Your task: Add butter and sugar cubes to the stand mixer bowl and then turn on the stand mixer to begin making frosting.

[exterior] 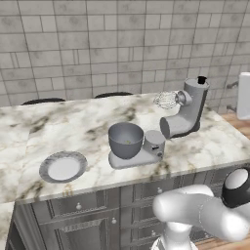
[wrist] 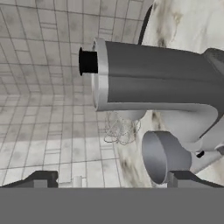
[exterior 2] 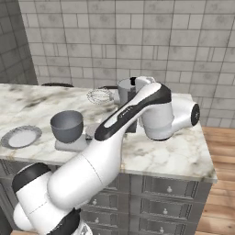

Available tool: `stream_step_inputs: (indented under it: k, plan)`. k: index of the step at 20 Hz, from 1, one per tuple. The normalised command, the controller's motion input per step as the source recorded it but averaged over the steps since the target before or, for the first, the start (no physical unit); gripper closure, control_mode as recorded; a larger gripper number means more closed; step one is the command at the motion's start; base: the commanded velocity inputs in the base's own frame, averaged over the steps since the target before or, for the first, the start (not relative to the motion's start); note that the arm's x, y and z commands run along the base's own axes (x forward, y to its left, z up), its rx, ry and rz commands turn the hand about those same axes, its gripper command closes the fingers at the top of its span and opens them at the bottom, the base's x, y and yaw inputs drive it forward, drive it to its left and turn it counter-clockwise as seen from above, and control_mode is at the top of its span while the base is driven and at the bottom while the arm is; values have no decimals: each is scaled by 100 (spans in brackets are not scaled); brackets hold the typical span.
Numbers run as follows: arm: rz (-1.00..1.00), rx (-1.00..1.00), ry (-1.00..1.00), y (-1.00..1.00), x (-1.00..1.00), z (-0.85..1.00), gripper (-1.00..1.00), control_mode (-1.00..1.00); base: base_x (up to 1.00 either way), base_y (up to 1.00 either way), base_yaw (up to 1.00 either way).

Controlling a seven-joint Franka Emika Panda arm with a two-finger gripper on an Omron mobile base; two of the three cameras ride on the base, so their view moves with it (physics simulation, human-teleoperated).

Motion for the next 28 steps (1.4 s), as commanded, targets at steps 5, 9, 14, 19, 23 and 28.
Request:
stream_step_inputs:
  k: [5, 9, 14, 19, 23, 28]
  plan:
    - [0, 11, 0, -1, 32, 0, -100, -100, 0, 0, 0]
    - [0, 5, 0, 0, 35, 0, -100, -100, 0, 0, 0]
    - [-1, 2, 0, 0, 44, 0, -100, -100, 0, 0, 0]
    - [0, 0, 0, 0, 48, -6, -100, -100, 0, 0, 0]
    - [0, 0, 0, 0, 51, -14, -100, -100, 0, 0, 0]
    - [0, 0, 0, -2, 38, -19, -100, -100, 0, 0, 0]
